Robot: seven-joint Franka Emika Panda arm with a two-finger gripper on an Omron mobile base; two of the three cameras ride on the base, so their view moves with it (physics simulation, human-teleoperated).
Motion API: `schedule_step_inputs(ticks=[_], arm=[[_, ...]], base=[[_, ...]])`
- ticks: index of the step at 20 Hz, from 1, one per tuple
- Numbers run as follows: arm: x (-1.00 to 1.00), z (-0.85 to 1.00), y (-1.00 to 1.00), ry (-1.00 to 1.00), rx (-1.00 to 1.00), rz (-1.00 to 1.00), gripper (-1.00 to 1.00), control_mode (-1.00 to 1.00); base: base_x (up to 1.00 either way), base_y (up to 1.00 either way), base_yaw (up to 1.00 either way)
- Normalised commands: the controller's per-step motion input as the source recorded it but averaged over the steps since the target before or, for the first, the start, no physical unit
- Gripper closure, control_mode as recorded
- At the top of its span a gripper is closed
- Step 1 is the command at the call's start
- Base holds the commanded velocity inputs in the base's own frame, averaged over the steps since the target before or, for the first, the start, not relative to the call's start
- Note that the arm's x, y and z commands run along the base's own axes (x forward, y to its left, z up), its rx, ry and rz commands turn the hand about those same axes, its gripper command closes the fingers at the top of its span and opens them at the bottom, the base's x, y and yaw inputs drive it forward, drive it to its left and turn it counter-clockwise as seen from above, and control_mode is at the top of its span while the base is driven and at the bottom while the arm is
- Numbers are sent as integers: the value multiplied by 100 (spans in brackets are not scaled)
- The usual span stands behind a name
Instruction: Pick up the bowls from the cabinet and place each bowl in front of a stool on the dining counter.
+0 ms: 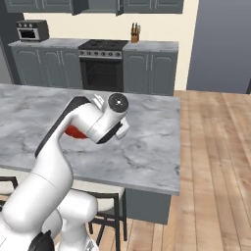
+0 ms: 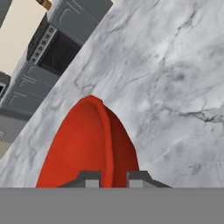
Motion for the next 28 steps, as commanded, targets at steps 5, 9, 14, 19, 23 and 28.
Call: schedule_step_inputs(ticks=[5,9,14,19,23,28], arm=[[21,-41,13,0,0,1,100,-100],[6,-32,0,0,0,0,100,-100],[2,-38,0,0,0,0,100,-100],[0,-37,0,0,0,0,100,-100],[6,-34,0,0,0,0,100,-100],[24,-29,-9,0,0,0,100,-100]], base=[[0,0,0],[0,0,0],[0,0,0],[0,0,0],[0,0,0],[0,0,0]])
